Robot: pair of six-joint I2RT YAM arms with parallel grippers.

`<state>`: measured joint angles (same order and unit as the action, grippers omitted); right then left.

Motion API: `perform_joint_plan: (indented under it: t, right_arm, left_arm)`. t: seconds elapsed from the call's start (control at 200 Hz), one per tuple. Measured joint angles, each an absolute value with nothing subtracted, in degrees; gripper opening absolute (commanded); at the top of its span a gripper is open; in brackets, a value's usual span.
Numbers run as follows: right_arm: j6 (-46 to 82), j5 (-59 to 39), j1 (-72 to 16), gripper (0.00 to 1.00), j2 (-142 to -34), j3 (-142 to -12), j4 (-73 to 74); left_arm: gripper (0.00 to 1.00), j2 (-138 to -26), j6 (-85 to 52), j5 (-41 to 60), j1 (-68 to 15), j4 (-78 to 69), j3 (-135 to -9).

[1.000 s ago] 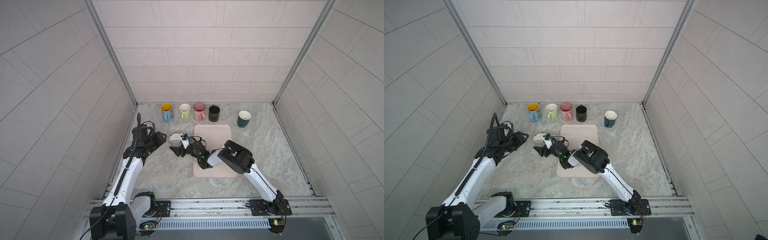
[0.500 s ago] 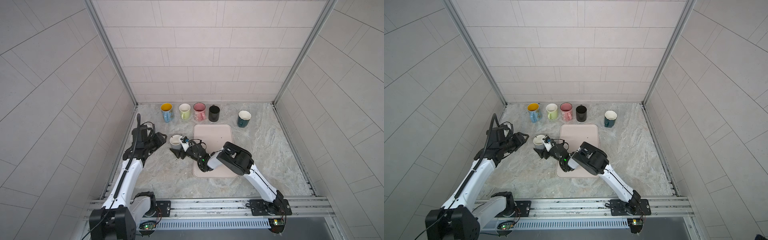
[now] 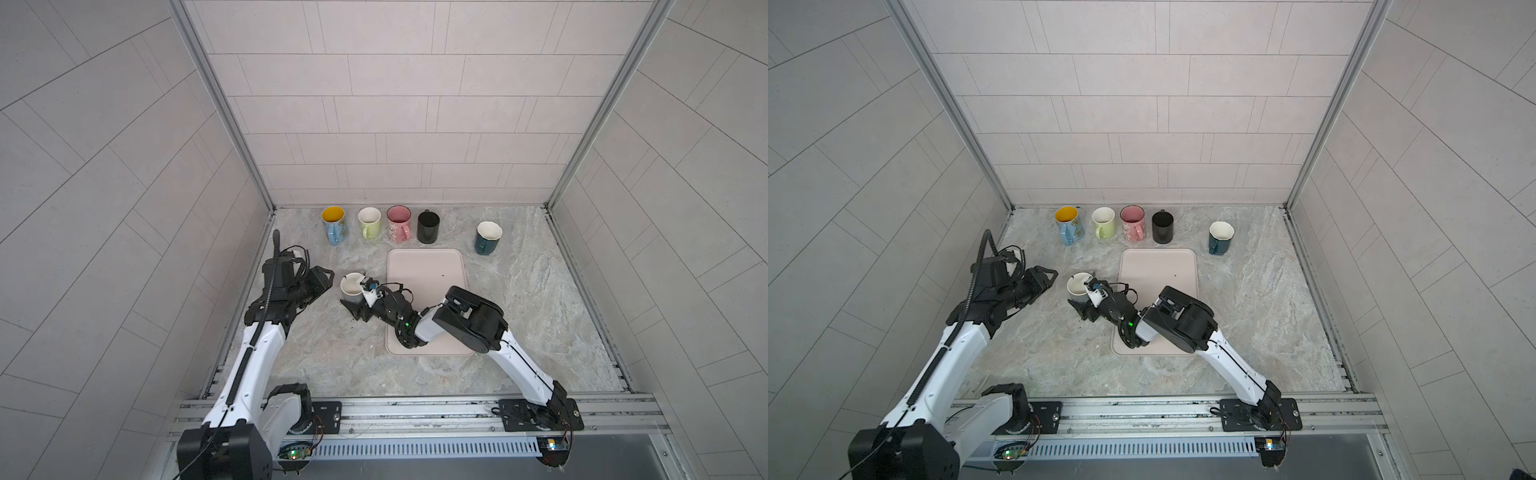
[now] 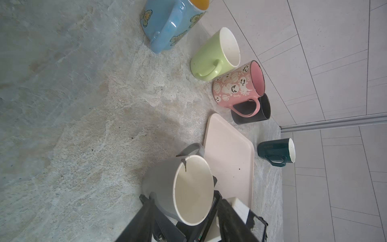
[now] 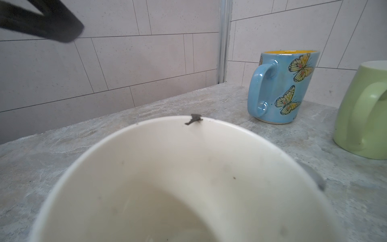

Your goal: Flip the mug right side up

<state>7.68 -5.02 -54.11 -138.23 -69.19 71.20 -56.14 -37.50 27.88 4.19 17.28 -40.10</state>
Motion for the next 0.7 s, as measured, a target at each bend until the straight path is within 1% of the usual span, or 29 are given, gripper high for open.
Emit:
perform_joint_plan:
  t: [0.105,0.155,0.18,0.195,0.205,0.23,0.32,0.701]
  right_arm:
    - [7.09,-4.64,-54.63,0.73,-137.69,-68.34,71.05]
    - [6.81,-4.45,-54.87,0.76,-137.40,-68.16,70.63]
    - [6.61,-4.36,-54.98,0.82,-137.27,-68.10,70.46]
    - [6.57,-4.32,-55.05,0.92,-137.23,-68.05,70.35]
    - [6.57,-4.25,-55.11,0.96,-137.19,-68.03,70.30]
    - [6.59,-4.19,-55.20,0.97,-137.14,-67.96,70.26]
    - [6.02,-4.10,-55.92,0.99,-136.90,-67.90,69.93]
    - [4.54,-1.04,-57.25,0.99,-134.63,-65.19,68.01]
  left_arm:
    - [0.54,-55.42,-37.47,28.12,4.08,17.41,-40.10]
    - [0.54,-54.94,-37.45,28.25,4.08,17.43,-40.07]
    - [0.54,-54.72,-37.45,28.29,4.05,17.47,-40.05]
    - [0.54,-54.59,-37.45,28.29,4.05,17.50,-40.05]
    - [0.54,-54.50,-37.45,28.32,4.05,17.54,-40.03]
    - [0.54,-54.28,-37.45,28.34,4.05,17.61,-40.03]
    - [0.54,-53.60,-37.41,28.42,4.05,17.85,-39.99]
    - [0.54,-51.11,-36.99,28.53,3.70,19.20,-38.87]
